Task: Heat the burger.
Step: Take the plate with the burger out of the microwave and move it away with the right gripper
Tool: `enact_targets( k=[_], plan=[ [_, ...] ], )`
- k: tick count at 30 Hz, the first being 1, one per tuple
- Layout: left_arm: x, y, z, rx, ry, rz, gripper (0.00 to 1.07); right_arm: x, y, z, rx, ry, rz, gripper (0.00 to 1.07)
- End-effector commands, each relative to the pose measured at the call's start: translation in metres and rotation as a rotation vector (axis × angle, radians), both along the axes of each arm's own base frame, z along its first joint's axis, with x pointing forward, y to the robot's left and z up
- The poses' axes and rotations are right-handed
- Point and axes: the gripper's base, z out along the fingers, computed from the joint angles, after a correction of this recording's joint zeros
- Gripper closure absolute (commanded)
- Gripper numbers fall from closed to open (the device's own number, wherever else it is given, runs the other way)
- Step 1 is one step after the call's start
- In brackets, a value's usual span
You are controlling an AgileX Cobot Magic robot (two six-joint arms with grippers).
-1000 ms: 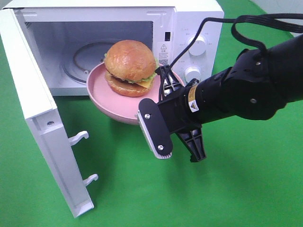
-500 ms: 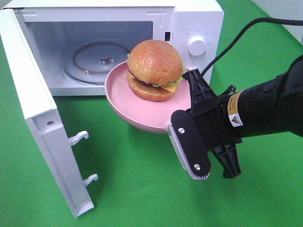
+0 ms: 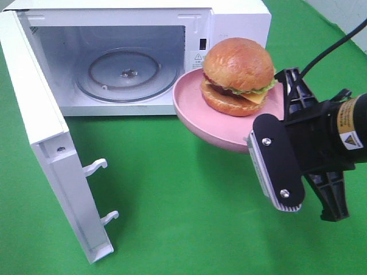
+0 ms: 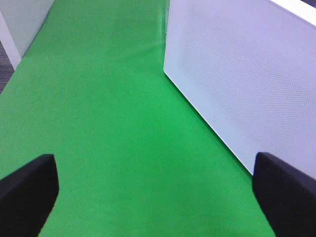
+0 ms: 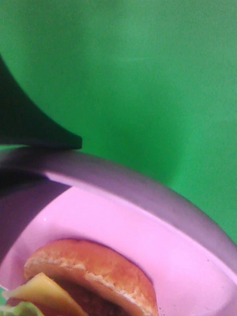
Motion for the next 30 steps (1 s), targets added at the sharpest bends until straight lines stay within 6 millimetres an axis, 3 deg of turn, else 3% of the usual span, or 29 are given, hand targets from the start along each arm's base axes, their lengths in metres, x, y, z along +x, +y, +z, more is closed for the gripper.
enact_targets(
  k=[1,12,19,23,30],
  plan=[
    [0.0,-0.001,0.0,-0.006,-0.008,-0.009,0.07,-0.003,-0.005,0.013,0.024,-0.063,0.002,1.07],
    [0.0,-0.001,0.0,-0.006,-0.008,-0.009,0.07,-0.026,-0.038,0.017,-0.003,0.029,-0.259,1.07],
    [0.0,-0.001,0.0,-0.006,-0.008,-0.009,0.07,-0.029,-0.045,0.014,-0.006,0.077,-0.386,1.07],
    [0.0,-0.001,0.0,-0.006,-0.008,-0.009,0.07,-0.033,-0.054,0.012,-0.026,0.121,-0.548,1.07],
    [0.0,-0.001,0.0,-0.006,-0.008,-0.009,0.07,-0.031,-0.062,0.015,0.001,0.065,-0.71,1.07]
  ],
)
